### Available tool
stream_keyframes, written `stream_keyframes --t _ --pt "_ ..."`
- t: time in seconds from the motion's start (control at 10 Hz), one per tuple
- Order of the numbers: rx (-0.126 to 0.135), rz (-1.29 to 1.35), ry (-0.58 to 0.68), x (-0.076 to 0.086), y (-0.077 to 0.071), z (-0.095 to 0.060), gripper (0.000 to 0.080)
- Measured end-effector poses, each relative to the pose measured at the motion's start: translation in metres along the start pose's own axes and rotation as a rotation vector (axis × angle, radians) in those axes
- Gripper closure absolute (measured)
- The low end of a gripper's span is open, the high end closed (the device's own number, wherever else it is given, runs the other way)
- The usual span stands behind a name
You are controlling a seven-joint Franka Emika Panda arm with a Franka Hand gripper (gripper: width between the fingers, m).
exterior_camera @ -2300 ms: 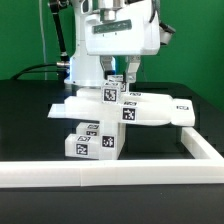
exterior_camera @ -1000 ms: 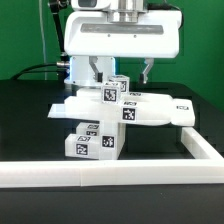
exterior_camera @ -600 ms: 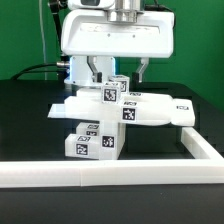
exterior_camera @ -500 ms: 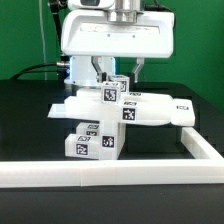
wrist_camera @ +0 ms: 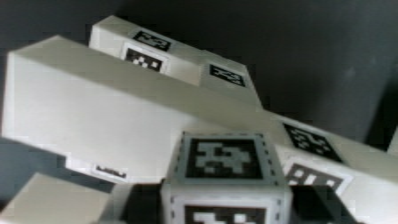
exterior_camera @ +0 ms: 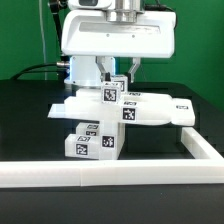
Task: Assemble chair
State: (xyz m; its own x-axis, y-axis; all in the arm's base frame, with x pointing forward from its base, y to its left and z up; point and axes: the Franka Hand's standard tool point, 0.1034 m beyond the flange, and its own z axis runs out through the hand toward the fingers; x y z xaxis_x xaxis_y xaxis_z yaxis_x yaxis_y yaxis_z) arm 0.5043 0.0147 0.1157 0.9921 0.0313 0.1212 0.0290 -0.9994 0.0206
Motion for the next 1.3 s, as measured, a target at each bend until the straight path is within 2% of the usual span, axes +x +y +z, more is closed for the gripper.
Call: stream_keyframes --t 0.9,1.3 --pt "0.008 0.842 0.012 0.0066 -0.0006 -0.0001 0.0512" --pt "0.015 0.999 0.010 0.0065 -0.0022 -0.0002 0.0498"
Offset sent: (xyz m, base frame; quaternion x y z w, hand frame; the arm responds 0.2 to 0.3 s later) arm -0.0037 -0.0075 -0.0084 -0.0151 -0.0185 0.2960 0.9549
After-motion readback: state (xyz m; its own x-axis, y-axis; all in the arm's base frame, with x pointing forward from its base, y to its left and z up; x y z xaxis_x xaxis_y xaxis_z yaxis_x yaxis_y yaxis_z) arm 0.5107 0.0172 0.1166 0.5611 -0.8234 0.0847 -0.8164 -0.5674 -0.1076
